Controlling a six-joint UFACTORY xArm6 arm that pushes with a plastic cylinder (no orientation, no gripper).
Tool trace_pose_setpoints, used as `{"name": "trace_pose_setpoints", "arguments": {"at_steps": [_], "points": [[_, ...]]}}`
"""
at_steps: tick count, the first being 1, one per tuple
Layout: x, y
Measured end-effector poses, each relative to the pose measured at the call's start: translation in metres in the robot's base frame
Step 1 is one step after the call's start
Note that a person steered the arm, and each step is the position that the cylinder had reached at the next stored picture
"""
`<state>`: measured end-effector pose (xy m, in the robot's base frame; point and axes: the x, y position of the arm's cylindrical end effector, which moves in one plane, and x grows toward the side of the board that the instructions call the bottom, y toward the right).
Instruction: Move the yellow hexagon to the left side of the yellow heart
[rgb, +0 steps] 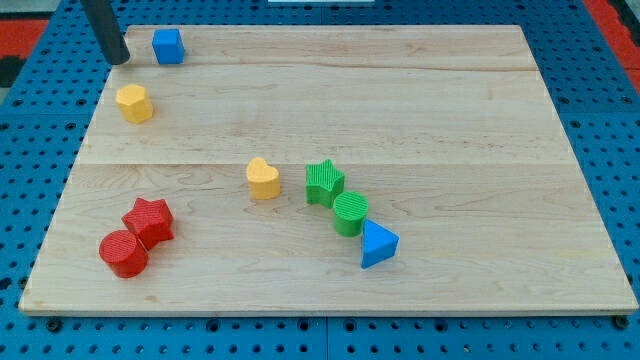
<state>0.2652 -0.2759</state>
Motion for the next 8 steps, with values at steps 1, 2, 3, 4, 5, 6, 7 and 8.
{"name": "trace_pose_setpoints", "arguments": {"at_steps": [1, 2, 3, 4, 5, 6, 7, 8], "points": [[0.003, 0.0], [0.036, -0.001], [0.089, -0.027], [0.118, 0.001], [0.067, -0.016], [0.06, 0.039], [0.098, 0.089], [0.131, 0.129]]}}
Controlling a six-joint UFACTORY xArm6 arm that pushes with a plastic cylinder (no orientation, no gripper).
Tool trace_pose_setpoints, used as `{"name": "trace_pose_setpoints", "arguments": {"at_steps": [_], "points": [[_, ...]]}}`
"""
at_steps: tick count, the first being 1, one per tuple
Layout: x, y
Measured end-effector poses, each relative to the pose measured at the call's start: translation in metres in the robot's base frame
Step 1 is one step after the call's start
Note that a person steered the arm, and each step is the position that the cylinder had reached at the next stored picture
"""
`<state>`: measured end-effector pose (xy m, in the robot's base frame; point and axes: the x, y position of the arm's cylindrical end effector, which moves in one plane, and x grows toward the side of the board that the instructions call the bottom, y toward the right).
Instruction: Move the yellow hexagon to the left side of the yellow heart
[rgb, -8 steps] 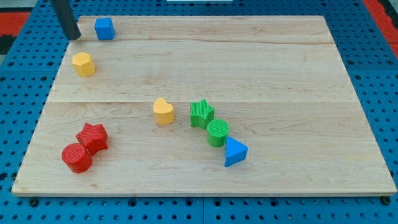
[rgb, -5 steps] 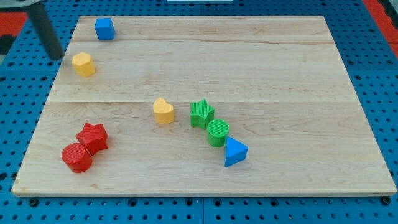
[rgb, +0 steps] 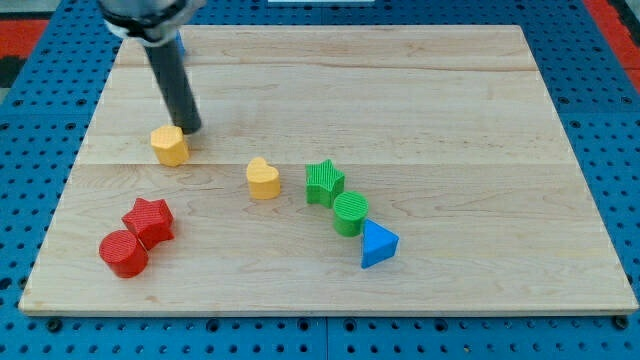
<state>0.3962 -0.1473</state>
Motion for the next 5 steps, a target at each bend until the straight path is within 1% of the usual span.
{"name": "trace_pose_setpoints", "arguments": {"at_steps": [1, 2, 3, 4, 5], "points": [[0.011, -0.002], [-0.047, -0.02], [0.005, -0.061], [0.022, -0.013], [0.038, -0.011]]}}
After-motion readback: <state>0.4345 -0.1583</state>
